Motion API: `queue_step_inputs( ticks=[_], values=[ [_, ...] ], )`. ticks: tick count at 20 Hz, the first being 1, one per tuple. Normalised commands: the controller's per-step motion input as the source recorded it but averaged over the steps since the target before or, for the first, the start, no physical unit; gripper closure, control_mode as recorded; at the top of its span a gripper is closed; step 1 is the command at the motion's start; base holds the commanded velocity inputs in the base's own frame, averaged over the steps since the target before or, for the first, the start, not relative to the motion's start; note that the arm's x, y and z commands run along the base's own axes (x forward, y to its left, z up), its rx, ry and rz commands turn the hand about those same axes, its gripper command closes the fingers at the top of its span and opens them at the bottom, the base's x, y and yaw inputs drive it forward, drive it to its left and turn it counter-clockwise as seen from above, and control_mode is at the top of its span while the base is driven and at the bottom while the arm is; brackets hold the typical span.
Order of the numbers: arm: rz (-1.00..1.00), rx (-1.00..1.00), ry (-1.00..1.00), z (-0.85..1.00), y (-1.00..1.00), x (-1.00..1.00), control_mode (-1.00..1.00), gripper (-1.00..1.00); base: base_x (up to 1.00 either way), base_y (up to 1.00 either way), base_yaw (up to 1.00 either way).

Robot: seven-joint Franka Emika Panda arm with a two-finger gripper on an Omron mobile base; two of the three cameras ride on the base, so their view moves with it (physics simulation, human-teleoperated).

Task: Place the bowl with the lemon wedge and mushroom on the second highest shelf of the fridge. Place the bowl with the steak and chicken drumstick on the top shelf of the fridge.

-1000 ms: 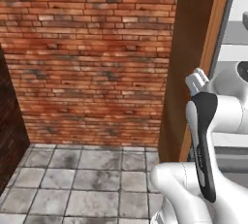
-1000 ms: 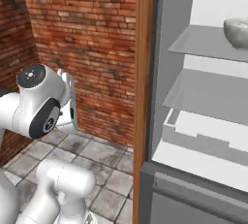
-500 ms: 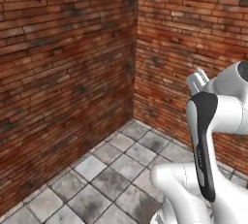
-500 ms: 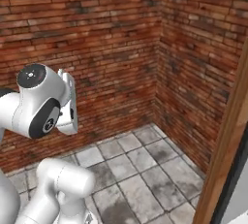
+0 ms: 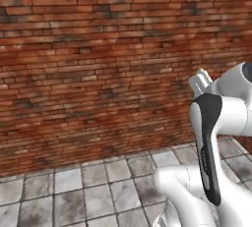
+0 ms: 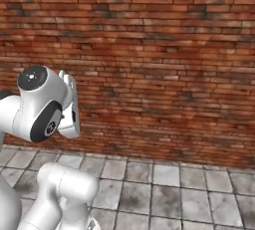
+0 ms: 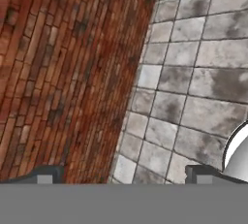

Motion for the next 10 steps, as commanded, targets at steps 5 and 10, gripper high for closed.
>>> queue_step_inputs(
  ticks=[5,10],
  values=[
    [0.0,0.0,0.0,0.0,0.0,0.0,1.0,-1.0,0.64,0.22,0.76],
    [0.0,0.0,0.0,0.0,0.0,0.0,1.0,-1.0,0.82,0.16,0.71]
  ],
)
